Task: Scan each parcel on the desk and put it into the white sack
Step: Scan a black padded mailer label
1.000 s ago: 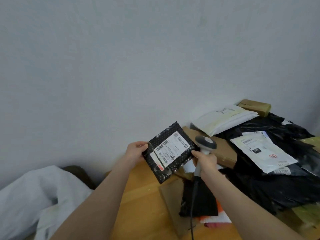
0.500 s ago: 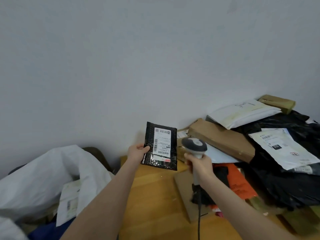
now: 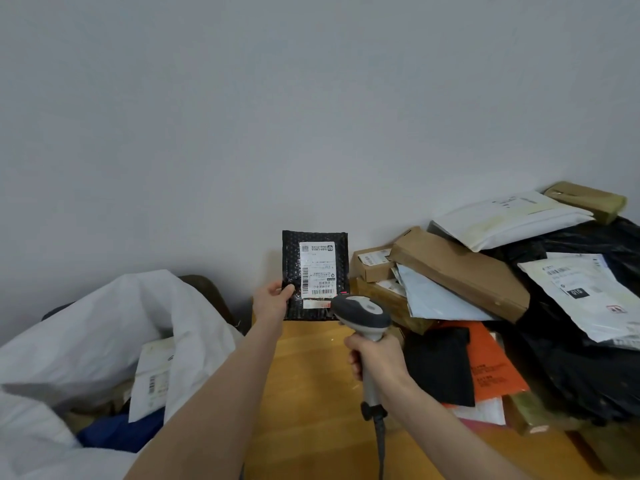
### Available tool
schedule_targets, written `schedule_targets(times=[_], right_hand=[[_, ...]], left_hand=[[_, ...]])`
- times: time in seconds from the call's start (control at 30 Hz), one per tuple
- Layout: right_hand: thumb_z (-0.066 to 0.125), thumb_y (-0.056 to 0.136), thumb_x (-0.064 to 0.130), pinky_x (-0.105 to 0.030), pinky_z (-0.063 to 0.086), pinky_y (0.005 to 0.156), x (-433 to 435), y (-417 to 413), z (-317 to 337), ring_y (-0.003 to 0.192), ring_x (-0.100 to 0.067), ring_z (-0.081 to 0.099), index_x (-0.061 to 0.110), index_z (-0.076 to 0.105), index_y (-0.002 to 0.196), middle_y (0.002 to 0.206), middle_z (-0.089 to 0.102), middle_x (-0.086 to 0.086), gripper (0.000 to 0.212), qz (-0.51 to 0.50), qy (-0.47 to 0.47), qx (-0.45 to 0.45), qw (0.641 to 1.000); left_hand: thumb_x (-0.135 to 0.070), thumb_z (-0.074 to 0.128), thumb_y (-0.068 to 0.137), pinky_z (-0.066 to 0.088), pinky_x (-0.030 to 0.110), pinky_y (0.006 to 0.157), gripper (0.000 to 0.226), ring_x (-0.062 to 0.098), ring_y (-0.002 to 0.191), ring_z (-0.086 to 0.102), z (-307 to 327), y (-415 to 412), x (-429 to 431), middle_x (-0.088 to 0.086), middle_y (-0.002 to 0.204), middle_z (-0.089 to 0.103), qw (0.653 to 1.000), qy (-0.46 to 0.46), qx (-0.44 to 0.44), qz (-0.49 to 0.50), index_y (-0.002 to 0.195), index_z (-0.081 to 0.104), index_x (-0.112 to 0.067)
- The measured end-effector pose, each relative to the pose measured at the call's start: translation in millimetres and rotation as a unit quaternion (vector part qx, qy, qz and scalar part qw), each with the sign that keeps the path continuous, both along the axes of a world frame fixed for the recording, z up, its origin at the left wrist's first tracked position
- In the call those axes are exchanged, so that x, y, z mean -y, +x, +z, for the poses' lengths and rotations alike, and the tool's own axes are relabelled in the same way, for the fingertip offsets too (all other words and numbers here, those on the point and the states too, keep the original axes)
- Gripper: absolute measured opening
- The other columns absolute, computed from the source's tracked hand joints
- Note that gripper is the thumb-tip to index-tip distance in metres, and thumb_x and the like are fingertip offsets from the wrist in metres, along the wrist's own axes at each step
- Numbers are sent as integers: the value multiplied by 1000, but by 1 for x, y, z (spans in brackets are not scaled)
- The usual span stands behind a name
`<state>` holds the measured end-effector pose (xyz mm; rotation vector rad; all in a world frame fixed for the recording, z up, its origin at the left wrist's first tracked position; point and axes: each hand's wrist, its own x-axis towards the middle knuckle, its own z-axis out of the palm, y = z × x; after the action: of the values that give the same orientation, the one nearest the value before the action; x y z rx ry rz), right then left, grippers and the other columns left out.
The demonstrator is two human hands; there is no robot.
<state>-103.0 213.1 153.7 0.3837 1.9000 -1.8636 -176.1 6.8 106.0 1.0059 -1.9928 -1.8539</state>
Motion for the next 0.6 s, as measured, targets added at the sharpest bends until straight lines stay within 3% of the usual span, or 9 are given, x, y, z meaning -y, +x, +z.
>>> schedule_targets(times=[0.17, 0.6], right_hand=[[65, 81, 2, -27, 47, 49, 1, -1, 2, 47, -16, 52, 2, 62, 71, 57, 59, -8, 11, 5, 4, -9, 1000], [63, 81, 0, -26, 44, 47, 5, -2, 5, 45, -16, 49, 2, 60, 69, 56, 56, -9, 12, 13, -11, -15, 1000]], left_hand=[[-15, 65, 89, 53, 46, 90, 23, 26, 95, 67, 0, 1, 4, 9, 102, 70, 1000, -10, -9, 9, 111, 66, -9], [-16, 68, 87, 50, 46, 95, 30, 27, 99, 65, -1, 1, 13, 11, 106, 68, 999, -8, -22, 34, 115, 65, -7]])
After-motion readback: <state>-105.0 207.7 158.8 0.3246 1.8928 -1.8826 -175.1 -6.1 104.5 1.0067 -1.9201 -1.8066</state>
